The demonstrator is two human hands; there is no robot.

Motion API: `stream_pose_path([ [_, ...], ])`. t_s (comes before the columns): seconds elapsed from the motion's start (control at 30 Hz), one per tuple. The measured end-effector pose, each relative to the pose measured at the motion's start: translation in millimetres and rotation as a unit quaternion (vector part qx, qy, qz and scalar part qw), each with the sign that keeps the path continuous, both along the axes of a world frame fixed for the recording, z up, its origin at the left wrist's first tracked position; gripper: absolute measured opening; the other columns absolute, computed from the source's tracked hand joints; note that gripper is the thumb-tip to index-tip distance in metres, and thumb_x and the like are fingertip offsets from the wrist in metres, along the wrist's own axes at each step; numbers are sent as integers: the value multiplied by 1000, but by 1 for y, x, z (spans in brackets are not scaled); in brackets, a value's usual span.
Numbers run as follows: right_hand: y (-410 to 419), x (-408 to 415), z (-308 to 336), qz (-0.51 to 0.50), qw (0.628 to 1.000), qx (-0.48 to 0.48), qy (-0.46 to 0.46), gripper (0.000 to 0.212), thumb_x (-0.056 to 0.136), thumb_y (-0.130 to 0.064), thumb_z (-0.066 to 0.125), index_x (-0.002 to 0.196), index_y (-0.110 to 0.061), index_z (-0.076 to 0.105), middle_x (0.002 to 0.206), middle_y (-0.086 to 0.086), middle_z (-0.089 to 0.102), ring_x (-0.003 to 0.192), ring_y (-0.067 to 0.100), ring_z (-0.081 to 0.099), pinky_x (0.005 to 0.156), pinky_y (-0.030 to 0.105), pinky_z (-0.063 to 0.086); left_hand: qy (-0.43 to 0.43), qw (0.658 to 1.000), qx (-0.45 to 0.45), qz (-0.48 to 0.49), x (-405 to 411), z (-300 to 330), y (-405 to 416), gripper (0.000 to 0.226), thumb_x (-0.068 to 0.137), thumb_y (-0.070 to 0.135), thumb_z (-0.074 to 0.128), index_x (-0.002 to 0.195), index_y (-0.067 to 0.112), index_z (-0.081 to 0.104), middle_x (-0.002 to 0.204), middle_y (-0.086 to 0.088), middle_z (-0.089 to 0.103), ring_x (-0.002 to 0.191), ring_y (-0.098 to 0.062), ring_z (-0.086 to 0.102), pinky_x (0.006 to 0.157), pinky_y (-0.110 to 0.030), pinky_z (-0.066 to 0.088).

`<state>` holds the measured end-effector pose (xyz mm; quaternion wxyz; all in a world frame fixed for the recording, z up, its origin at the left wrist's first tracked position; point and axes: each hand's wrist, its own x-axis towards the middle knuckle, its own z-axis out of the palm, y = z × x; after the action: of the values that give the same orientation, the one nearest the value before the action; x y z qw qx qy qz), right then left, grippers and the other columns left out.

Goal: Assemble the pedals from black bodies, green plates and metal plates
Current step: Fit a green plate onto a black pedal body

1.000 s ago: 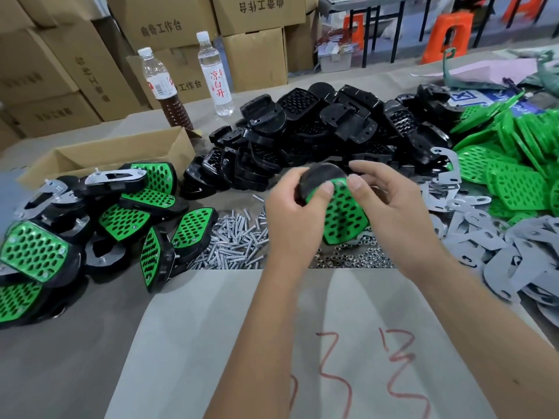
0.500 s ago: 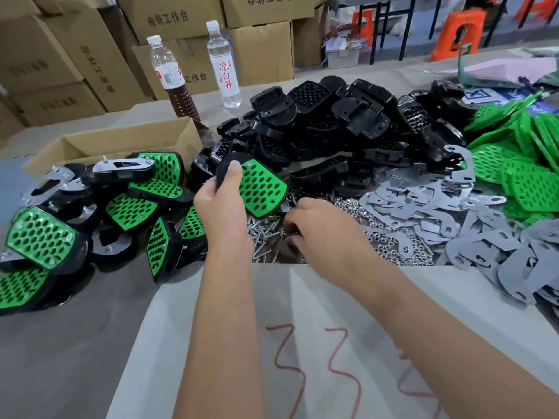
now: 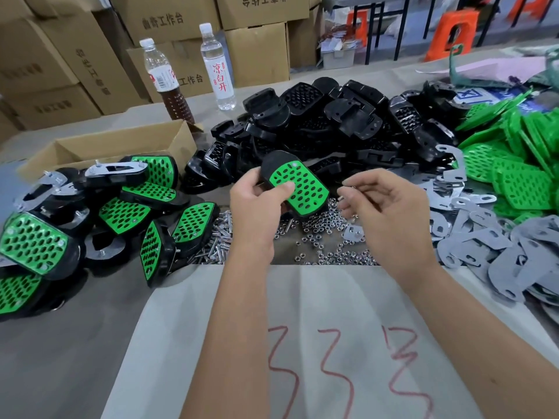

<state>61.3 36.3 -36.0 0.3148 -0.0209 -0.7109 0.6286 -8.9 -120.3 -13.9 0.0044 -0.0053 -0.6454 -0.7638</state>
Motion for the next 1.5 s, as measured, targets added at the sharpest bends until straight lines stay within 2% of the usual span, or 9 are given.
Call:
stream_pose_path([
  [0.1,-1,1,2,32,999,-38,5,20,91,5,74,92,-15,78,78,6,76,70,20,74,69,26,61,14,1000,-12,-19,4,-1,9,25,88,-9,71,101,12,75,103,-20,77,104,-39,74,89,-60,61],
  [0.33,2,0,-1,31,999,-6,-12,19,90,2,76,88,-17,79,72,5,75,64,24,72,66,32,62,15,1000,-8,-26,8,-2,16,21,88,-9,71,102,7,75,105,-23,77,107,-45,72,93,-63,58],
  [0.5,2,-1,-1,8,997,73,-16,18,90,-3,77,85,-20,77,69,-1,72,60,19,70,59,38,61,13,1000,6,-14,9,-4,19,20,87,-8,73,99,7,75,96,-15,79,90,-29,76,88,-55,63],
  [0.63,3,-4,-4,-31,994,99,-32,20,89,-6,78,81,-23,74,72,-1,73,64,25,71,63,53,60,17,1000,17,-12,11,-9,25,23,85,-10,74,92,13,75,80,-2,77,77,-18,74,70,-41,65],
  [0.9,-1,-6,-8,-95,987,132,9,12,88,-8,77,82,-17,74,73,-4,71,66,20,70,64,47,59,-27,996,88,2,9,-16,34,19,85,-9,73,90,8,70,64,10,67,58,-6,67,60,-28,59],
  [1.0,3,-7,-8,-78,994,78,-15,19,88,-7,78,79,-23,72,70,-5,73,62,17,71,61,47,61,-19,997,80,9,10,-17,34,19,84,-7,75,93,10,71,68,8,68,61,-6,67,62,-30,59],
  [1.2,5,-6,-5,-73,988,138,3,11,89,-5,78,83,-12,74,71,-1,71,64,21,69,62,45,59,-54,990,130,2,12,-14,36,19,85,-10,73,90,7,67,65,5,66,59,-10,68,63,-32,61],
  [1.37,14,-3,0,-1,999,53,-14,12,88,0,79,84,-11,77,70,7,71,59,28,69,55,43,60,-88,980,179,-6,16,-9,34,19,86,-11,72,99,2,67,83,-10,74,70,-17,73,62,-30,61],
  [1.5,10,-2,-1,0,999,53,-2,9,91,-10,79,83,-13,77,80,1,67,60,22,63,54,33,54,-68,985,161,-3,17,-5,37,17,87,-12,70,93,3,64,86,-13,68,76,-22,69,72,-40,66],
])
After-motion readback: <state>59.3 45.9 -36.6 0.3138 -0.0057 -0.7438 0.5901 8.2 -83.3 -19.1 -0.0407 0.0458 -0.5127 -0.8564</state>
